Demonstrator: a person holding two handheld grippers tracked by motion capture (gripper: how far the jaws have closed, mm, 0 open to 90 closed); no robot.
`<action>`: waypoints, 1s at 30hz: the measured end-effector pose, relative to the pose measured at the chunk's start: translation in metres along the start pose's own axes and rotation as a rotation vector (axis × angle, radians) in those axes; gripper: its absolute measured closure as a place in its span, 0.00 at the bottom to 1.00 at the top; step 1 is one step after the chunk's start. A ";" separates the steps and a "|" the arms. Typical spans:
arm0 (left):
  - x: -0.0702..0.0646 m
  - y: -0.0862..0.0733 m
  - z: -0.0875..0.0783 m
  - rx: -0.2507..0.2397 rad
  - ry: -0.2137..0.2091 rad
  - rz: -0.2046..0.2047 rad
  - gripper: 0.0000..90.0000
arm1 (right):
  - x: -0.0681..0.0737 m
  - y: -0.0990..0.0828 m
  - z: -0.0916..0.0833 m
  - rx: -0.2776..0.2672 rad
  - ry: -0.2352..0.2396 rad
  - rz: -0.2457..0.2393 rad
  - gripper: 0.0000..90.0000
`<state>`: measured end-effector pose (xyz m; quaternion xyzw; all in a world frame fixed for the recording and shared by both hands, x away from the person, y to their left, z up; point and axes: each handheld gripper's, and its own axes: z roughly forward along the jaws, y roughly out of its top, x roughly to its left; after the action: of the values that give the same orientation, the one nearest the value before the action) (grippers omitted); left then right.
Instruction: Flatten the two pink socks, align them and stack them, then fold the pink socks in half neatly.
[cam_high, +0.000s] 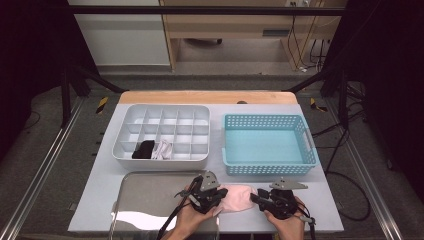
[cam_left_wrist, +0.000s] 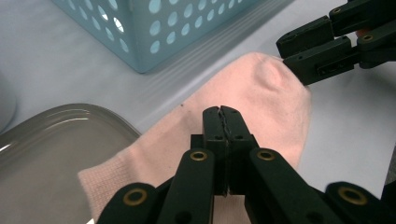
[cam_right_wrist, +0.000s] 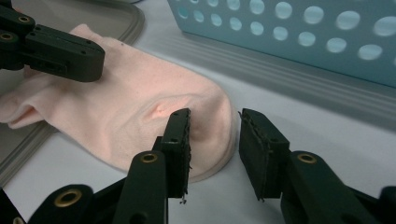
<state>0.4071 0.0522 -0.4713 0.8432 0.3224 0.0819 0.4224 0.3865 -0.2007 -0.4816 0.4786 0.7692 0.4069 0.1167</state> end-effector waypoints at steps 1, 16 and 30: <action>-0.001 0.000 0.001 0.004 -0.003 0.000 0.99 | 0.000 0.000 0.000 0.004 0.001 0.001 0.73; -0.007 -0.003 0.014 0.046 0.010 0.031 0.99 | 0.003 0.004 -0.001 0.046 0.005 0.006 0.98; 0.004 0.003 -0.019 -0.041 0.007 -0.006 0.96 | 0.014 0.017 -0.019 -0.084 0.112 -0.030 0.98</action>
<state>0.4037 0.0655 -0.4579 0.8332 0.3247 0.0902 0.4385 0.3798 -0.1954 -0.4536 0.4383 0.7638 0.4633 0.0993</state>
